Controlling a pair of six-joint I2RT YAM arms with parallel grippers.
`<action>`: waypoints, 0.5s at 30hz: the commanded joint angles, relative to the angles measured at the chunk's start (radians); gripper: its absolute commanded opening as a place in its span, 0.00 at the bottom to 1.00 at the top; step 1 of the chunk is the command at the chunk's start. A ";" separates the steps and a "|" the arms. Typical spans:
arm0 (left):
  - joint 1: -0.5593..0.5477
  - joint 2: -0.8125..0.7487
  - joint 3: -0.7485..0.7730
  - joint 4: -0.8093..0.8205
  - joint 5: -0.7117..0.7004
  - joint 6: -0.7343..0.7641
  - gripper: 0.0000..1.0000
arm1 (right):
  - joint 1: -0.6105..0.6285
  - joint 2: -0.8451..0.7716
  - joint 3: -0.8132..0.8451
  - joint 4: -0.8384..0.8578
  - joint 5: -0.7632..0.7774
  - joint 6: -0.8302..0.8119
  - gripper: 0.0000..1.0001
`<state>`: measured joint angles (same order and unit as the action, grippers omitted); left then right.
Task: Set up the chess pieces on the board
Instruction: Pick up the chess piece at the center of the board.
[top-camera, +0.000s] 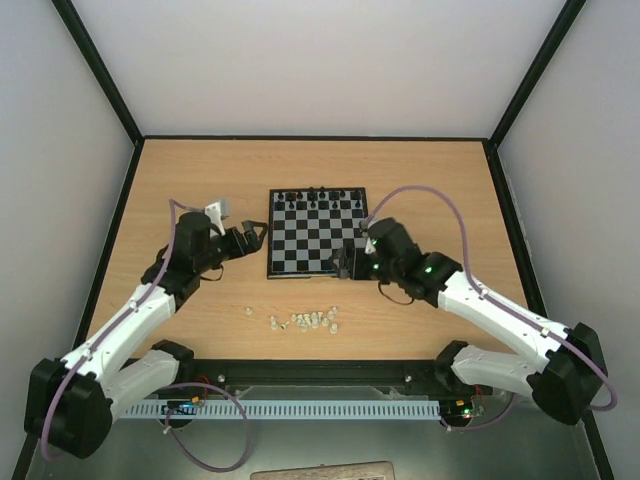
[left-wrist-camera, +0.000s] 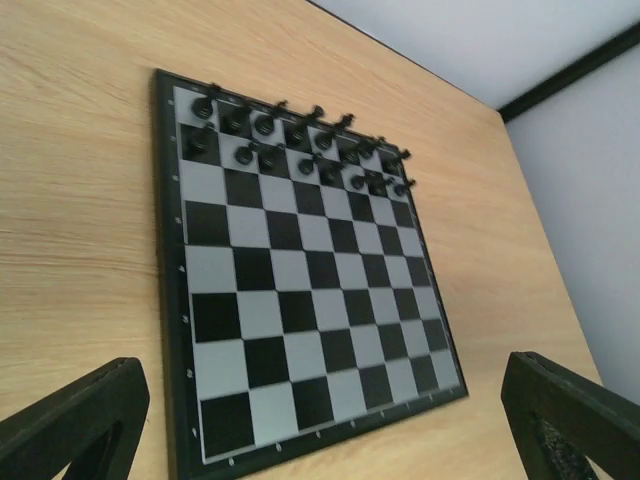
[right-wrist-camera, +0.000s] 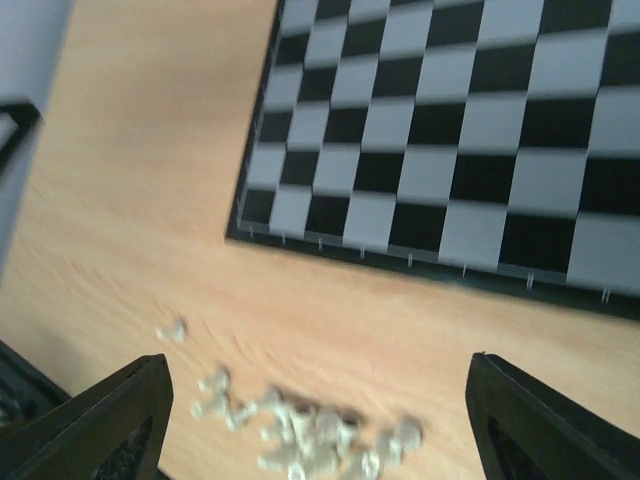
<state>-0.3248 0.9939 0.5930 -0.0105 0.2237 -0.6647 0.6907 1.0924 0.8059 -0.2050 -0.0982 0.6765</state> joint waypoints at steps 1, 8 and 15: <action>-0.039 -0.115 -0.026 -0.086 0.064 0.075 1.00 | 0.172 0.010 0.013 -0.228 0.235 0.010 0.78; -0.103 -0.382 -0.076 -0.238 -0.013 0.000 0.99 | 0.420 0.077 -0.003 -0.359 0.454 0.121 0.70; -0.173 -0.525 -0.163 -0.275 -0.130 -0.068 0.99 | 0.544 0.118 -0.060 -0.283 0.488 0.199 0.55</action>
<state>-0.4866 0.4759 0.4549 -0.2131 0.1707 -0.7013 1.1820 1.2030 0.7921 -0.4850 0.3275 0.8089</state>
